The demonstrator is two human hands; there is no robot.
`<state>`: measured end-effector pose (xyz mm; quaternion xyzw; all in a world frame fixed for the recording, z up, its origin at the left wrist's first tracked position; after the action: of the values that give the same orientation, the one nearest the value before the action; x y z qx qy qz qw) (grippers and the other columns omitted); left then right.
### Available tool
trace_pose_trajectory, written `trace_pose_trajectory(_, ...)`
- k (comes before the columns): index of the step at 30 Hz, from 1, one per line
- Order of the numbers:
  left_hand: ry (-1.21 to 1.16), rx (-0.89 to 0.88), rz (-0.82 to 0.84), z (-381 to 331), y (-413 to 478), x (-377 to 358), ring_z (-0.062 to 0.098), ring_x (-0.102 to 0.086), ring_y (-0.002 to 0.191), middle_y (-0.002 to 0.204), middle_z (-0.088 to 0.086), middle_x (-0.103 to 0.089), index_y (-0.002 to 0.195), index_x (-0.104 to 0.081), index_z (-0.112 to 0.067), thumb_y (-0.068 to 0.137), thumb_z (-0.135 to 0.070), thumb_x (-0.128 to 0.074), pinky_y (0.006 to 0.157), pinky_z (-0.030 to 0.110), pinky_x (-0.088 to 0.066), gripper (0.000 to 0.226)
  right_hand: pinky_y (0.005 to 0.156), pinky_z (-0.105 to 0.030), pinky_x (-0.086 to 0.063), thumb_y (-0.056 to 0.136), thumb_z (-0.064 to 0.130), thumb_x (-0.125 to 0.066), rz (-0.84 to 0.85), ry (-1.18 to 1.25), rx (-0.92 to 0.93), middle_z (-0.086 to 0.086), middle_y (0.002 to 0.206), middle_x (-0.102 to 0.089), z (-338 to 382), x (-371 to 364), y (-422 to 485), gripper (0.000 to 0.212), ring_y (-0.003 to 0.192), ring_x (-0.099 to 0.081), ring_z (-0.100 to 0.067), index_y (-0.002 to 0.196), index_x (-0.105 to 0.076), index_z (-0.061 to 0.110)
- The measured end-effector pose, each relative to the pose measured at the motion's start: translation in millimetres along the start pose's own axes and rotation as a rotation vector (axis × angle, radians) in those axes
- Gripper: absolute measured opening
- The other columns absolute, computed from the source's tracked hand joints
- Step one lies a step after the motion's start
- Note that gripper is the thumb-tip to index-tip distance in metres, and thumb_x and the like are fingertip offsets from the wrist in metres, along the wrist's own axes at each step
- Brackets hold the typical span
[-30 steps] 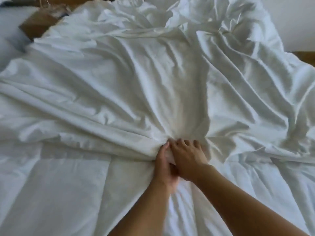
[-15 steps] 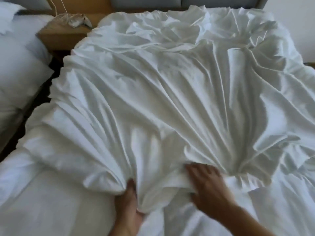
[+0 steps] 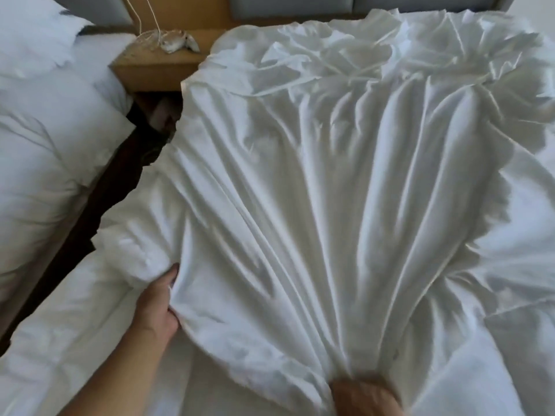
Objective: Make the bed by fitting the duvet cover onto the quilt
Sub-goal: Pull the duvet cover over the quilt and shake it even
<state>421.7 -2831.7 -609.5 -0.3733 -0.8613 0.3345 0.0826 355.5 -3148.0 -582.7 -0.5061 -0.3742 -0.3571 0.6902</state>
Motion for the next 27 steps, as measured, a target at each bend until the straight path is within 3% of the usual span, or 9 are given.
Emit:
trace_pose_trajectory(1, 0.024, 0.033, -0.017, 5.1, -1.5, 2.7, 0.034, -0.070, 0.103, 0.116, 0.016, -0.072, 0.129, -0.066, -0.007, 0.095, -0.025, -0.065, 0.083, 0.043, -0.058, 0.038, 0.054, -0.035, -0.059, 0.054, 0.043, -0.082, 0.085, 0.036, 0.008, -0.005, 0.073, -0.072, 12.3, -9.7, -0.7, 0.034, 0.058, -0.070, -0.015, 0.085, -0.079, 0.030)
trace_pose_trajectory(3, 0.019, 0.055, -0.032, 13.6, -7.4, 11.6, 0.036, -0.071, 0.101, 0.116, 0.019, -0.072, 0.124, -0.067, -0.003, 0.091, -0.021, -0.070, 0.081, 0.045, -0.057, 0.038, 0.052, -0.032, -0.056, 0.031, 0.044, -0.083, -0.042, 0.053, 0.097, -0.004, 0.078, -0.070, 60.2, -24.0, 8.3, 0.074, 0.063, -0.068, -0.022, 0.101, -0.077, 0.023)
trace_pose_trajectory(5, -0.021, 0.089, 0.031, 15.5, -14.5, 22.7, 0.038, -0.072, 0.097, 0.114, 0.023, -0.072, 0.120, -0.069, 0.000, 0.089, -0.020, -0.062, 0.080, 0.046, -0.059, 0.037, 0.064, -0.036, -0.056, 0.042, 0.037, -0.082, -0.139, 0.004, 0.214, -0.006, 0.099, -0.068, 135.7, -32.5, 25.0, 0.095, 0.080, -0.066, -0.026, 0.132, -0.062, 0.016)
trace_pose_trajectory(8, -0.123, 0.183, 0.246, -17.0, 2.7, 47.0, 0.043, -0.066, 0.114, 0.126, 0.025, -0.066, 0.123, -0.069, -0.003, 0.071, -0.015, -0.048, 0.100, 0.051, -0.050, 0.057, 0.093, -0.044, -0.046, 0.074, 0.021, -0.065, -0.295, 0.094, 0.185, -0.013, 0.125, -0.056, 229.3, -20.3, 70.4, 0.092, 0.112, -0.055, -0.034, 0.156, -0.022, 0.012)
trace_pose_trajectory(10, -0.071, 0.070, 0.399, -59.9, 25.1, 68.2, 0.035, -0.065, 0.119, 0.128, 0.016, -0.068, 0.120, -0.072, -0.014, 0.063, -0.008, -0.049, 0.099, 0.043, -0.049, 0.062, 0.098, -0.044, -0.040, 0.083, 0.021, -0.057, -0.321, 0.183, 0.090, -0.012, 0.126, -0.056, 269.1, -17.7, 105.3, 0.086, 0.116, -0.053, -0.033, 0.156, -0.013, 0.012)
trace_pose_trajectory(14, 0.842, -0.531, 0.249, -151.1, 95.0, 96.4, 0.022, -0.061, 0.122, 0.129, 0.000, -0.063, 0.127, -0.058, -0.028, 0.078, -0.003, -0.065, 0.093, 0.035, -0.055, 0.055, 0.086, -0.039, -0.041, 0.089, 0.019, -0.049, -0.355, 0.236, -0.018, -0.009, 0.101, -0.069, 325.0, -3.8, 156.8, 0.051, 0.091, -0.066, -0.030, 0.139, -0.038, 0.019)
trace_pose_trajectory(17, 1.403, -0.641, 0.144, -164.1, 144.1, 81.8, 0.034, -0.055, 0.126, 0.139, 0.012, -0.056, 0.142, -0.048, -0.014, 0.095, -0.028, -0.064, 0.103, 0.048, -0.049, 0.052, 0.064, -0.034, -0.035, 0.089, 0.019, -0.052, -0.393, 0.329, -0.013, -0.005, 0.069, -0.059, 357.8, 6.0, 167.2, 0.009, 0.053, -0.047, -0.028, 0.085, -0.046, 0.023)
trace_pose_trajectory(20, 1.510, -0.806, 0.039, -173.2, 160.6, 64.9, 0.038, -0.053, 0.125, 0.141, 0.017, -0.053, 0.144, -0.046, -0.007, 0.101, -0.025, -0.051, 0.098, 0.049, -0.046, 0.047, 0.060, -0.032, -0.030, 0.093, 0.028, -0.058, -0.400, 0.363, 0.024, -0.007, 0.064, -0.056, 373.8, 12.7, 167.7, 0.032, 0.055, -0.043, -0.030, 0.071, -0.035, 0.024)
trace_pose_trajectory(27, 1.554, -1.081, 0.222, -183.3, 175.1, 38.7, 0.036, -0.063, 0.109, 0.128, 0.015, -0.061, 0.132, -0.054, -0.004, 0.093, -0.022, -0.060, 0.098, 0.047, -0.044, 0.043, 0.061, -0.032, -0.028, 0.099, 0.036, -0.053, -0.427, 0.299, 0.012, 0.000, 0.053, -0.037, 375.3, 29.5, 167.1, 0.043, 0.048, -0.038, -0.027, 0.067, -0.029, 0.020)
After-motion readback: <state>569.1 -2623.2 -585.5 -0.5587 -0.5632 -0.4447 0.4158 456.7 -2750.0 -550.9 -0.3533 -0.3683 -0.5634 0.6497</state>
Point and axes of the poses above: each hand's wrist, its own y-axis towards the middle knuckle, its own x-axis out of the back of the hand, z = x × y, the point moved 6 cm from there along y, towards the middle knuckle
